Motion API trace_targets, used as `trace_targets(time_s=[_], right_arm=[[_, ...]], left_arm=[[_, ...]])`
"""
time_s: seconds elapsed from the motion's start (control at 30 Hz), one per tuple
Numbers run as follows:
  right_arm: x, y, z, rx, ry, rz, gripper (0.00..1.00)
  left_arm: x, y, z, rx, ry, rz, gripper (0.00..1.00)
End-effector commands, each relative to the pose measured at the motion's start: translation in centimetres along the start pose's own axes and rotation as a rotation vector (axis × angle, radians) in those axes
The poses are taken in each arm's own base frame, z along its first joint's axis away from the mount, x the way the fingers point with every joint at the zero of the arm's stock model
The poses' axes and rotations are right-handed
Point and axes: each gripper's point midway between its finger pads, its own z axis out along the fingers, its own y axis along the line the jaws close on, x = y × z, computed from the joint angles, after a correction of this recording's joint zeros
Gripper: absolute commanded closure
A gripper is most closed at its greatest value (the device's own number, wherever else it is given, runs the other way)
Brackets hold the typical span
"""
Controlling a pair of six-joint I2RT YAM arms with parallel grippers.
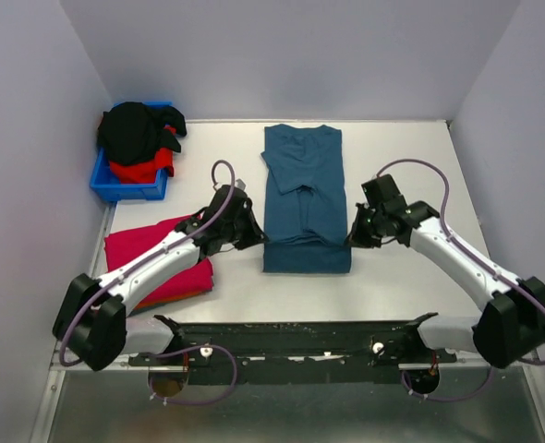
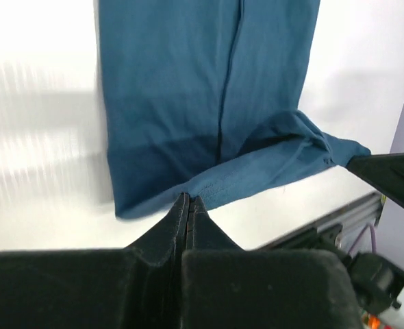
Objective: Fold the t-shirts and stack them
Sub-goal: Fold the folded rectangular tshirt in 1/3 of the way
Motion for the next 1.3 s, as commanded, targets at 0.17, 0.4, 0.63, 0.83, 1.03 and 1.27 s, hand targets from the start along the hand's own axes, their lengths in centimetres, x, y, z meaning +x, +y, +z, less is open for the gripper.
trace_targets(time_s=[0.17, 0.4, 0.63, 0.83, 1.03, 1.27], right_arm=[[-9.5, 2.7, 3.8, -0.04, -0.049, -0.008, 0.99], [-12.6, 2.4, 7.2, -0.037, -0.019, 0.028, 0.99], [-15.1, 1.7, 7.9, -0.013, -0.044, 0.035, 0.99], [-16.1, 1.3, 9.1, -0.01, -0.029, 0.058, 0.99], [-17.1, 0.9, 10.0, 0.004, -0.032, 0.085, 0.99], [-18.6, 1.0, 10.6, 0.001, -0.044, 0.1, 0.99]], left_arm=[[-9.9, -0.6, 4.8, -0.001, -0.098, 0.019, 1.0], [-12.6, 1.2, 9.4, -0.005, -0.099, -0.02, 1.0], [-13.8, 1.9, 11.4, -0.022, -0.108, -0.02, 1.0], [-14.8, 2.1, 12.0, -0.028, -0.108, -0.017, 1.0], [-15.6, 1.9, 12.7, -0.025, -0.116, -0.016, 1.0], [-16.6, 1.9, 14.1, -0.026, -0.111, -0.026, 1.0]])
